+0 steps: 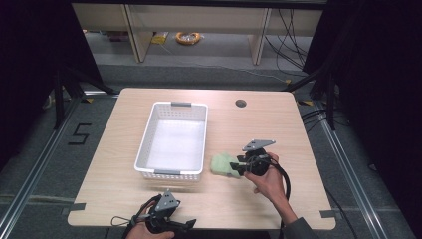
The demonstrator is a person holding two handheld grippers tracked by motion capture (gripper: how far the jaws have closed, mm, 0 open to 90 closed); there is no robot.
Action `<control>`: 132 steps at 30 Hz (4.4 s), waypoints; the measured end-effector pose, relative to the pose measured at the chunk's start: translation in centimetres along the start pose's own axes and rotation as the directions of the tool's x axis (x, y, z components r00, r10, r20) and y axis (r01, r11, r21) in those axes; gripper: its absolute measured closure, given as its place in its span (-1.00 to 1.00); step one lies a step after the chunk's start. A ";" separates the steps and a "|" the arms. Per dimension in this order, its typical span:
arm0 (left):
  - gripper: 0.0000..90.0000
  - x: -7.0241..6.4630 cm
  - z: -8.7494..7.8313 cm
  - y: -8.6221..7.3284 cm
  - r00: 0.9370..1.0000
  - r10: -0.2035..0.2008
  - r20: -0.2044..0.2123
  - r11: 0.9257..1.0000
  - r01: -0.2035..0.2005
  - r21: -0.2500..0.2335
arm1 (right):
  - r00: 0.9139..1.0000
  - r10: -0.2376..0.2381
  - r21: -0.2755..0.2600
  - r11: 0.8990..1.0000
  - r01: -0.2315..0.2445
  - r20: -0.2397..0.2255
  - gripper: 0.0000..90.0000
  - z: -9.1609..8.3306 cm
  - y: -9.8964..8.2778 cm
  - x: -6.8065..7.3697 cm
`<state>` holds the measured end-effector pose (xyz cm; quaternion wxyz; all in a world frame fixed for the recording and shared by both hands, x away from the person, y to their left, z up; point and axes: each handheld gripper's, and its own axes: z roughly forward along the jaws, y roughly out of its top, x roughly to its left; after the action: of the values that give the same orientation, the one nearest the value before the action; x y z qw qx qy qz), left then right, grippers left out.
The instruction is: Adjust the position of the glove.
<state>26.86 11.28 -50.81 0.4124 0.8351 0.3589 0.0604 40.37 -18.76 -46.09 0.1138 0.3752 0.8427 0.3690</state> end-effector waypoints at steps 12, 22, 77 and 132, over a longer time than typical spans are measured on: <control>-0.62 0.1 -0.1 0.0 1.000 -0.005 -0.008 1.000 0.005 0.010 | 1.000 0.004 0.082 0.997 -0.003 -0.010 0.32 3.2 1.1 -0.3; -0.62 0.1 -0.1 0.0 1.000 -0.009 -0.006 1.000 0.009 0.007 | 1.000 0.000 0.138 0.990 -0.001 0.007 0.51 4.6 0.4 -0.3; -0.61 0.3 -0.4 0.2 1.000 0.014 -0.015 1.000 -0.014 -0.004 | 0.977 -0.094 0.139 0.983 0.122 -0.193 0.63 -0.8 -5.2 4.8; -0.62 0.3 -0.4 0.3 1.000 -0.027 -0.003 0.999 0.027 -0.034 | 0.992 -0.124 -0.012 0.992 0.123 -0.025 0.87 -7.2 -4.8 -2.9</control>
<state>27.12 11.61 -50.34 0.4267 0.8229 0.3700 0.0623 36.40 -26.88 -44.71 0.1276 0.3170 0.8637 0.3704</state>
